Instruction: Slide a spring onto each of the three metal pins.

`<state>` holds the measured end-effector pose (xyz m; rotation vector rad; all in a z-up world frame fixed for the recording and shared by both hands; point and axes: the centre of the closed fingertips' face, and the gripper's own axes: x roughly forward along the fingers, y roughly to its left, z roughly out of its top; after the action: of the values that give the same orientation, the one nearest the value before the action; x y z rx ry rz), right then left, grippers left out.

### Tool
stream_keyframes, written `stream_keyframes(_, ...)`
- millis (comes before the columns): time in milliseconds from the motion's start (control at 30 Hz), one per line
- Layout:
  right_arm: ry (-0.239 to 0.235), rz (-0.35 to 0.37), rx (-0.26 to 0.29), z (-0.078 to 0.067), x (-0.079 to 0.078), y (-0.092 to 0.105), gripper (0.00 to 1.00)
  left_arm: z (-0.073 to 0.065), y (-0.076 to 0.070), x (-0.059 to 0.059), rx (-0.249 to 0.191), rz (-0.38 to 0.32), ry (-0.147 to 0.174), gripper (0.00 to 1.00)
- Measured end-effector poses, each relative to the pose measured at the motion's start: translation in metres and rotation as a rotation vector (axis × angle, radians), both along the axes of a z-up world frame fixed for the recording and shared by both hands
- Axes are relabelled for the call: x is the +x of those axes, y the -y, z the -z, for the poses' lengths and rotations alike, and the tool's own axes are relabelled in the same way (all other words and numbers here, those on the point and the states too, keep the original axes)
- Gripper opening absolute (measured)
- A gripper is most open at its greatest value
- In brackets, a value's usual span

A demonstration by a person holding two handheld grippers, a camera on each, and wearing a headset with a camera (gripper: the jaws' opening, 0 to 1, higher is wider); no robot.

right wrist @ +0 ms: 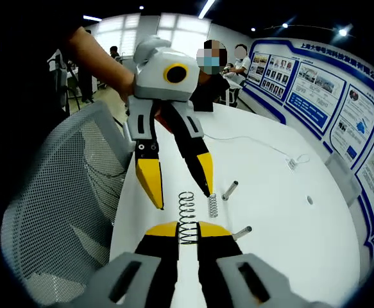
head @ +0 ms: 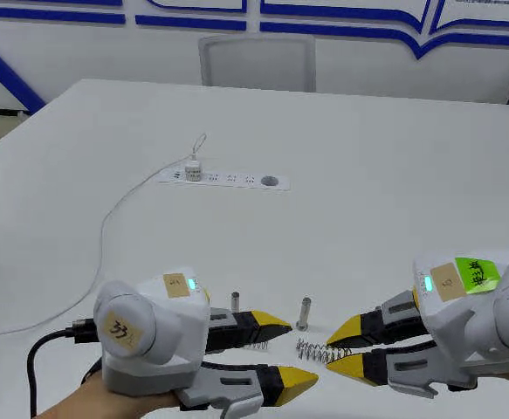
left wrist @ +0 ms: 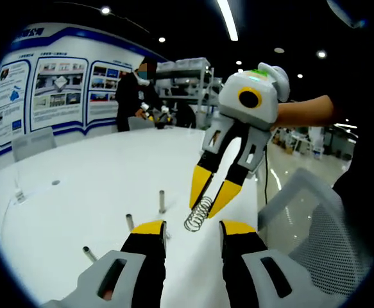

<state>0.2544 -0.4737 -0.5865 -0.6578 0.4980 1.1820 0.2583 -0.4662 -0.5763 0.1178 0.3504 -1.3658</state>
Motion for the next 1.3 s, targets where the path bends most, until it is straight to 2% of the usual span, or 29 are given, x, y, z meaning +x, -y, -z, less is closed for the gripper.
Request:
stream_keyframes(167, 0.001, -0.017, 0.001, 0.000, -0.002, -0.004, 0.11, 0.004, 0.004, -0.006, 0.044, 0.050, 0.027, 0.32)
stream_keyframes(233, 0.003, -0.027, -0.002, 0.000, -0.003, -0.005, 0.11, 0.002, 0.006, -0.007, 0.041, 0.053, 0.009, 0.30)
stream_keyframes(300, 0.009, -0.035, -0.006, -0.001, -0.004, -0.006, 0.11, -0.001, 0.009, -0.008, 0.029, 0.064, 0.008, 0.29)
stream_keyframes(600, 0.019, -0.044, -0.012, -0.003, -0.003, -0.004, 0.11, 0.000, 0.015, -0.010, 0.067, 0.123, 0.070, 0.21)
stream_keyframes(733, 0.023, -0.053, -0.019, -0.003, -0.003, -0.004, 0.11, 0.003, 0.013, -0.009, 0.088, 0.134, 0.071, 0.19)
stream_keyframes(833, 0.021, -0.057, -0.022, -0.002, -0.004, -0.004, 0.11, 0.003, 0.013, -0.007, 0.096, 0.138, 0.091, 0.14)
stream_keyframes(933, 0.023, -0.062, -0.025, -0.002, -0.005, -0.004, 0.11, 0.003, 0.013, -0.007, 0.095, 0.141, 0.076, 0.14)
stream_keyframes(1000, 0.029, -0.066, -0.033, -0.002, -0.004, -0.005, 0.11, 0.003, 0.013, -0.007, 0.101, 0.144, 0.077, 0.13)
stream_keyframes(1100, 0.028, -0.066, -0.036, -0.003, -0.004, -0.004, 0.11, 0.004, 0.013, -0.007, 0.123, 0.170, 0.137, 0.12)
stream_keyframes(1133, 0.020, -0.070, -0.031, -0.003, -0.004, -0.004, 0.11, 0.004, 0.014, -0.011, 0.130, 0.181, 0.138, 0.11)
stream_keyframes(1200, 0.024, -0.067, -0.029, -0.004, -0.004, -0.004, 0.11, 0.002, 0.014, -0.010, 0.132, 0.185, 0.159, 0.10)
stream_keyframes(1300, 0.025, -0.063, -0.021, -0.005, -0.004, -0.004, 0.12, 0.001, 0.013, -0.010, 0.127, 0.192, 0.163, 0.10)
